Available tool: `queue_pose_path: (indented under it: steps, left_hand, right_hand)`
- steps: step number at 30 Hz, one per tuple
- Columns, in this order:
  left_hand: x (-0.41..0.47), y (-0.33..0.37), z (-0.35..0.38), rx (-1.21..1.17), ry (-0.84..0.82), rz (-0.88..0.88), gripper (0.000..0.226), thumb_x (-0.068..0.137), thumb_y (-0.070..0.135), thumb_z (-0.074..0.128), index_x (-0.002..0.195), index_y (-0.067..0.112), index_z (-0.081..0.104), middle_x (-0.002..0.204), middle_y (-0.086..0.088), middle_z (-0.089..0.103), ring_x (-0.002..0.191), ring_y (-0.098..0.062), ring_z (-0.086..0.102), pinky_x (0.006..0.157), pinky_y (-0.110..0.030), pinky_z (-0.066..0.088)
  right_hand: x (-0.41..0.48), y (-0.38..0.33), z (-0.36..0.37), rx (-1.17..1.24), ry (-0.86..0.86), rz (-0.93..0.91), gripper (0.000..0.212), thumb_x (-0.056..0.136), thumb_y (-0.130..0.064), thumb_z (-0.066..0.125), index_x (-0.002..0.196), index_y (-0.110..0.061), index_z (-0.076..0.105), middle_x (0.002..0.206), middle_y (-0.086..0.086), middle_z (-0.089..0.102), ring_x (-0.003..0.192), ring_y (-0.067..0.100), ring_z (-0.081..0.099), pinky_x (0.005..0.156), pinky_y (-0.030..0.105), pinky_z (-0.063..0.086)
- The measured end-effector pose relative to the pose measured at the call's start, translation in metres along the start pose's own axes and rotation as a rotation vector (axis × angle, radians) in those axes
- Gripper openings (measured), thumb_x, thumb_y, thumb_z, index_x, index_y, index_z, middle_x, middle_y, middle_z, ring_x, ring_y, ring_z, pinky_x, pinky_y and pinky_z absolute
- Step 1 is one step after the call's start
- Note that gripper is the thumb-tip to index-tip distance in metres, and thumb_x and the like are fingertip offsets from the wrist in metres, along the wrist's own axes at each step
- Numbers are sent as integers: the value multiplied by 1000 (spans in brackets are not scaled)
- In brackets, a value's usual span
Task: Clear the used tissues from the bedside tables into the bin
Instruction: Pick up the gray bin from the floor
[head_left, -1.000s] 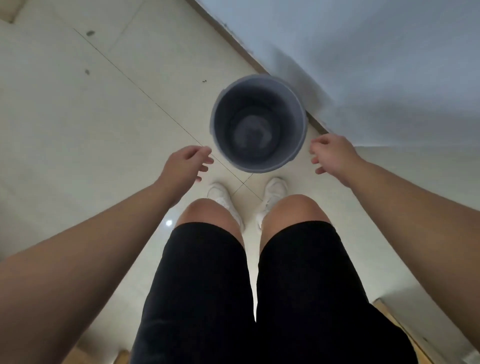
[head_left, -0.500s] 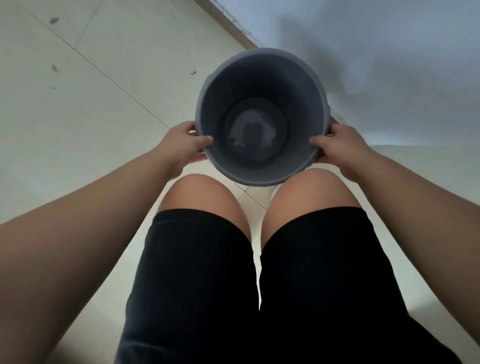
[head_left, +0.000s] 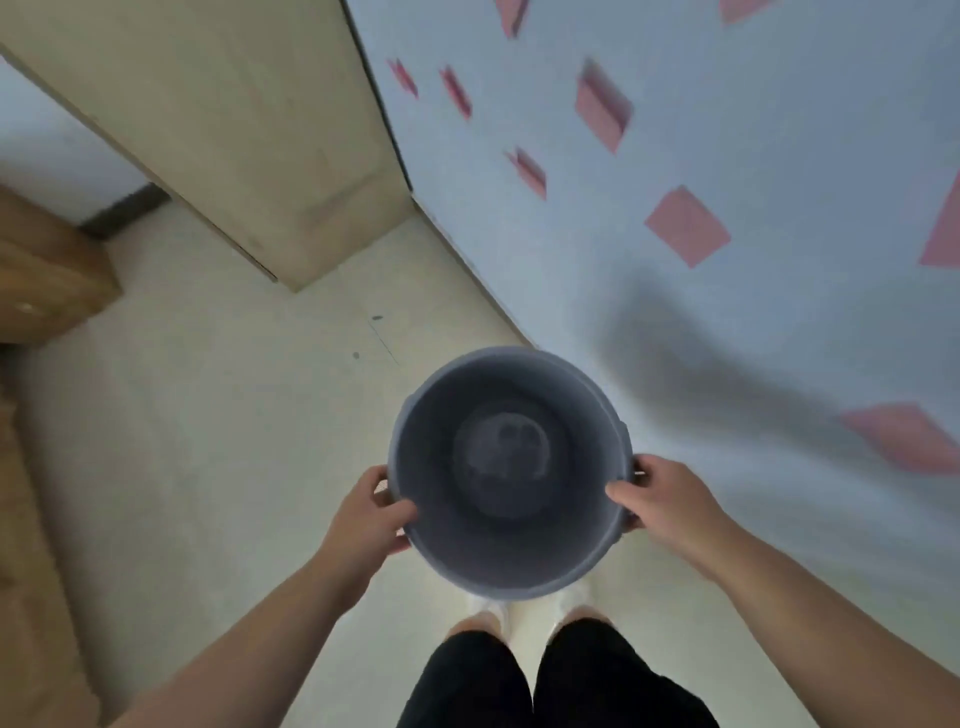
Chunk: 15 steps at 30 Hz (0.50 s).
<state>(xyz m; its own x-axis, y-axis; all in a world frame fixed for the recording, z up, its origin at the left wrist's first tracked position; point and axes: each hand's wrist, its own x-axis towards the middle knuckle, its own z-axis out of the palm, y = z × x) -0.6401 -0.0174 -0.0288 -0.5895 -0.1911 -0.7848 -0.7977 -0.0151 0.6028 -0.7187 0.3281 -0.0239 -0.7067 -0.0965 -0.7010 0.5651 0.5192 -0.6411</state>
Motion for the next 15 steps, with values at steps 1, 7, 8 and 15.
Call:
queue_pose_path:
  steps: [1,7,8,15]
  left_hand:
    - [-24,7,-10,-32,5,2,67,57,23,77,121,34,61,105,4,82,94,-21,81,71,-37,67]
    - [-116,1,-56,-299,179,38,65,74,3,74,127,38,57,105,-1,83,94,-29,81,72,-44,68]
    - [-125,-7,-63,-355,221,46,64,74,4,74,126,38,57,105,0,83,93,-30,81,71,-45,68]
    - [-163,-76,-138,-685,413,48,59,88,-2,71,122,44,56,97,4,82,91,-25,81,68,-42,68]
  right_hand:
    - [-15,-20,-1,-40,-17,-31,9,86,-18,69,91,-24,73,77,-10,79,64,13,77,57,30,63]
    - [-52,-111,24,-215,-114,-211,7,96,-30,67,102,-31,69,87,-10,78,74,14,76,62,28,64]
    - [-54,-123,38,-217,-141,-243,13,96,-32,68,108,-34,65,96,-10,76,80,15,76,63,27,64]
    - [-66,-187,167,-387,-317,-391,36,91,-25,70,113,-46,51,102,-14,67,89,15,71,59,21,61]
